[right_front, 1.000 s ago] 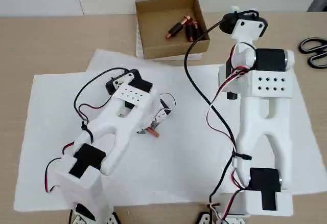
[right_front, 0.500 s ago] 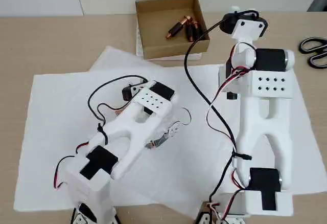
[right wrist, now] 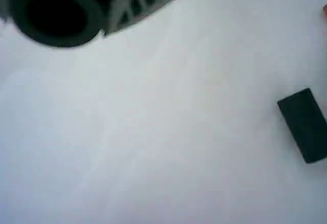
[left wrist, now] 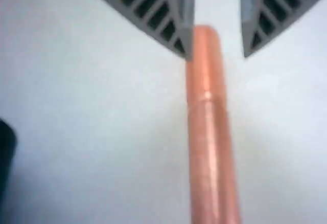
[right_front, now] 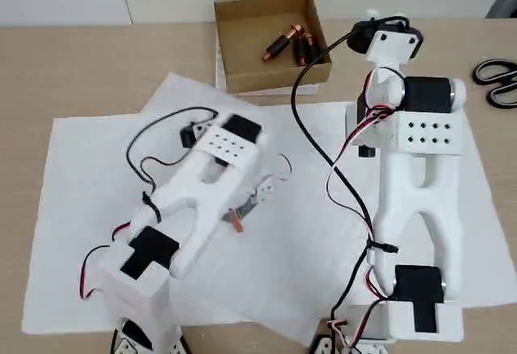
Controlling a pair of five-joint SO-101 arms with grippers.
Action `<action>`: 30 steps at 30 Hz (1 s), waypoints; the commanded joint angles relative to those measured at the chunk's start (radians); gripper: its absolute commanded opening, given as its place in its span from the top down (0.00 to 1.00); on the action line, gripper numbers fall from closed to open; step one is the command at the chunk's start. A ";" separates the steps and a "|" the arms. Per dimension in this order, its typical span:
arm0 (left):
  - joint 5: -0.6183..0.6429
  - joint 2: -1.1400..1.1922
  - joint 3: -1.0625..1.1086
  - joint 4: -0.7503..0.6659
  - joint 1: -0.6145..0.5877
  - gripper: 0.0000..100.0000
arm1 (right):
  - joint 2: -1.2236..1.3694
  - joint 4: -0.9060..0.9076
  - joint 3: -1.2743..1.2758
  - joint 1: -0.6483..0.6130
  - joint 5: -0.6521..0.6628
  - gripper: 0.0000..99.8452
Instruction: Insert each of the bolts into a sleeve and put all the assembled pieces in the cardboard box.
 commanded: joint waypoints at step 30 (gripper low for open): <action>-0.974 -0.015 -0.127 0.068 -0.132 0.95 | -0.044 -0.035 0.032 0.001 -0.005 1.00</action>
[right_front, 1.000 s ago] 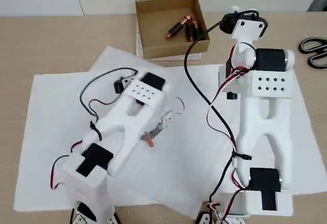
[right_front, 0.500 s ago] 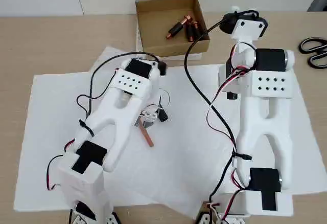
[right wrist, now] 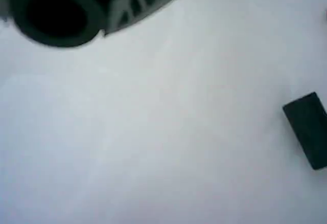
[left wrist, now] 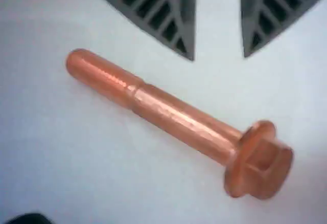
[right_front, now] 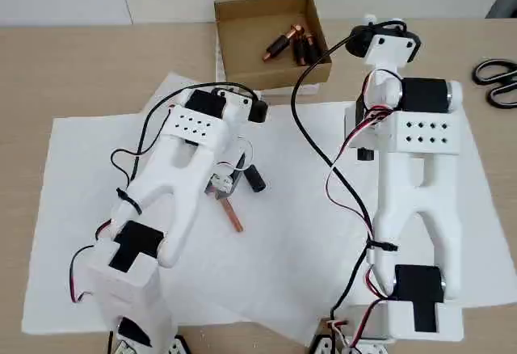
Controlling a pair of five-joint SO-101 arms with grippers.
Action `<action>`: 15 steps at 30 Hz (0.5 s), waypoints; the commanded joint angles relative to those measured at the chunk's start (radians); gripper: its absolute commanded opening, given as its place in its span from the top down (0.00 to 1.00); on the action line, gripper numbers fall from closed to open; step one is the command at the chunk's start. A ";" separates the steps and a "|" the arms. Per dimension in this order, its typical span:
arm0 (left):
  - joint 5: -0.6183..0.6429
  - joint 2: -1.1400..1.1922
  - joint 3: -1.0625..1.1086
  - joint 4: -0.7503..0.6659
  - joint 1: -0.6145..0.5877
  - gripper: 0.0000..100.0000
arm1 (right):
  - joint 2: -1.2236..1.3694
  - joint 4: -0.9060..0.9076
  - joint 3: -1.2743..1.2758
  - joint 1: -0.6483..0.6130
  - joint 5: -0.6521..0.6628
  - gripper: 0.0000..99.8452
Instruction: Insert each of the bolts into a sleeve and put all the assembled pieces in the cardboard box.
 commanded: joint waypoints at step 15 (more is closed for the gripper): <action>0.499 -0.015 -0.059 0.023 -0.100 0.94 | -0.044 -0.018 -0.005 0.001 -0.003 1.00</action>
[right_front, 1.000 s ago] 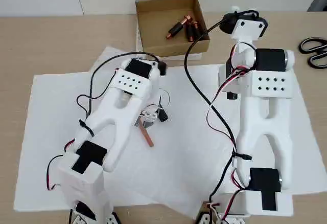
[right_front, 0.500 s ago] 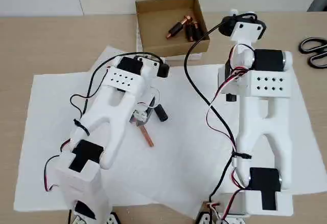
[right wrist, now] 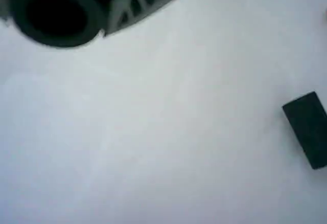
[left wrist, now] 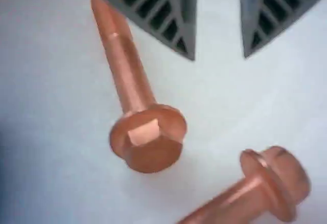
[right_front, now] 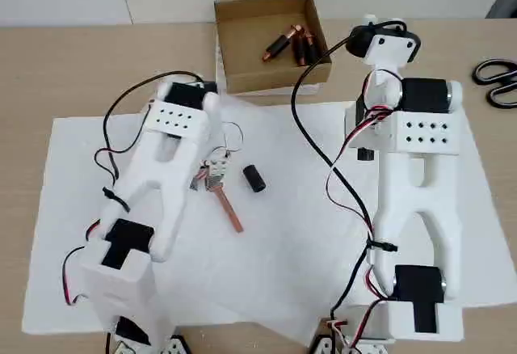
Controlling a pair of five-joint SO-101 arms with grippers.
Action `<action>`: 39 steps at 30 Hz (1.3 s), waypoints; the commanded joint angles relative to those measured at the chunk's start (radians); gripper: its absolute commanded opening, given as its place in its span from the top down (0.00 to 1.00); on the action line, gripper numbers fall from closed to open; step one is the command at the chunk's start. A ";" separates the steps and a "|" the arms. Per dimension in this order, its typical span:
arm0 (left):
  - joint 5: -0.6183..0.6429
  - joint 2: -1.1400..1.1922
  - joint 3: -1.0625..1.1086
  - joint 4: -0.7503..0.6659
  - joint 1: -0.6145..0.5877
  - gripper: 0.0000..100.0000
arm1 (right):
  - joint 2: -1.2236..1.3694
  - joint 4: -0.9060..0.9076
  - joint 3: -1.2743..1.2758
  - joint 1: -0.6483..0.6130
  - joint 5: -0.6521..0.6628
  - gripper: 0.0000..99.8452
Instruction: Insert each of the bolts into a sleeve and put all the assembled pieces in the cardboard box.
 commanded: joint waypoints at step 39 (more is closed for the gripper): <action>0.313 0.296 -0.028 -0.086 0.081 0.99 | -0.044 -0.015 -0.005 0.001 -0.005 1.00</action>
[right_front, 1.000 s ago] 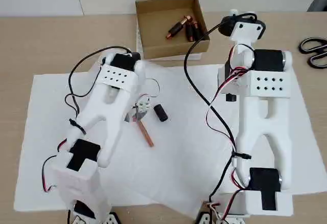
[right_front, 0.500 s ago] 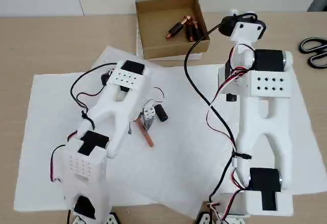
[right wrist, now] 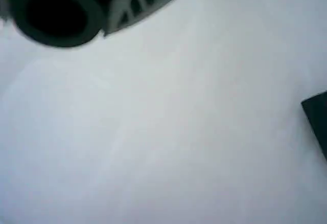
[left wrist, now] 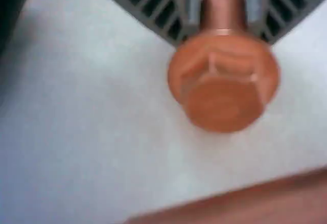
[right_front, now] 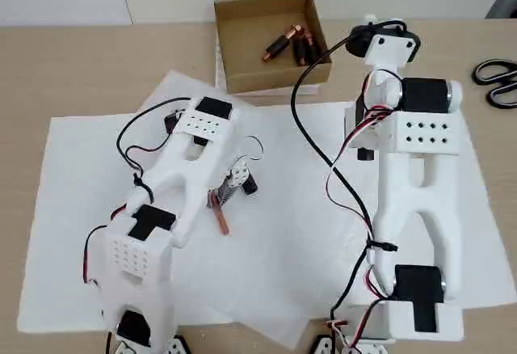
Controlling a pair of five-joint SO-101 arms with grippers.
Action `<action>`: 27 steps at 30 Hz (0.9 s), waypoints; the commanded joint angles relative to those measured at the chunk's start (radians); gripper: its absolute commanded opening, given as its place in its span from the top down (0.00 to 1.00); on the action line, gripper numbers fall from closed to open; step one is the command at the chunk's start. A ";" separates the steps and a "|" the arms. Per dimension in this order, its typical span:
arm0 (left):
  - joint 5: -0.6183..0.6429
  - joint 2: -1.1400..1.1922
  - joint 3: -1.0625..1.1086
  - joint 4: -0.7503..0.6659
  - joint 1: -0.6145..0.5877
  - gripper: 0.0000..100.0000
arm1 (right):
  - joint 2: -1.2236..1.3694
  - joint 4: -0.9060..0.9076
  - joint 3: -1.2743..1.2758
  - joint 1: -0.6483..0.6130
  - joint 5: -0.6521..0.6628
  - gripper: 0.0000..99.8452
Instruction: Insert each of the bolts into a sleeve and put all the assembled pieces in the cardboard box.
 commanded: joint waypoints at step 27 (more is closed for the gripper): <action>-0.982 -0.009 -0.096 0.094 0.140 0.99 | -0.045 -0.007 -0.006 0.001 -0.002 1.00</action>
